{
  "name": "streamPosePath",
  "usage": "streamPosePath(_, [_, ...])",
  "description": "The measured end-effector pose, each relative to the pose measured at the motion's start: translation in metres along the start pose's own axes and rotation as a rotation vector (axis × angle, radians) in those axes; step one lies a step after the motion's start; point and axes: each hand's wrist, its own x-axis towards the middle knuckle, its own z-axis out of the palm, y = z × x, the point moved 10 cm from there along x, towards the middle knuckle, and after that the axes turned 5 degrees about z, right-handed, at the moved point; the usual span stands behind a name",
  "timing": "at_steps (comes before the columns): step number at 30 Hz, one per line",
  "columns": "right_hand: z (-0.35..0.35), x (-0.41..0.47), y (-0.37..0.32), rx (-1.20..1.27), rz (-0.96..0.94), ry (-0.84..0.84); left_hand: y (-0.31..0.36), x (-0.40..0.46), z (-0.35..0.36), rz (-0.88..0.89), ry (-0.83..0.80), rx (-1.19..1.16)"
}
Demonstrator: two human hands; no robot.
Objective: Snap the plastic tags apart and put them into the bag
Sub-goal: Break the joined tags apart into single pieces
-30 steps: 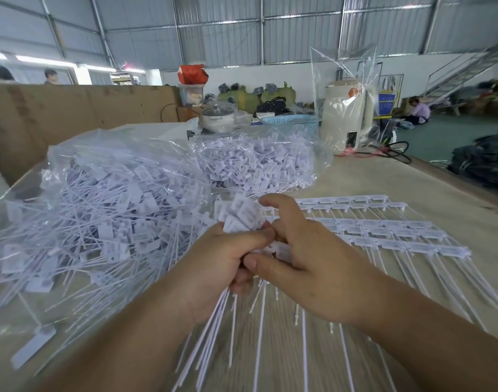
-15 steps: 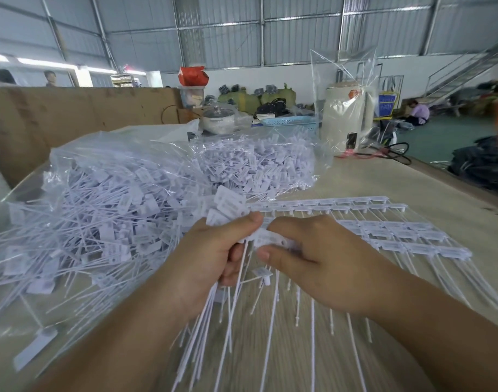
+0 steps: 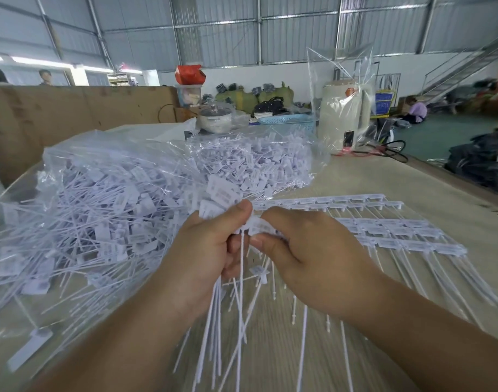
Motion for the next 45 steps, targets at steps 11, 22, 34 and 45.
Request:
streamPosePath(11, [-0.004,-0.003,-0.006,-0.016,0.01,0.1,0.001,-0.002,-0.002,0.03,0.104,-0.09])
streamPosePath(22, [-0.008,-0.002,-0.007,-0.038,0.018,0.174,-0.005,-0.009,0.0,-0.071,0.163,-0.173])
streamPosePath(34, [-0.039,-0.005,0.002,0.09,0.027,0.353,-0.02,0.008,-0.011,-0.184,0.137,-0.551])
streamPosePath(45, [0.002,0.0,0.006,0.196,-0.027,-0.005,-0.001,-0.003,0.004,-0.002,-0.024,0.096])
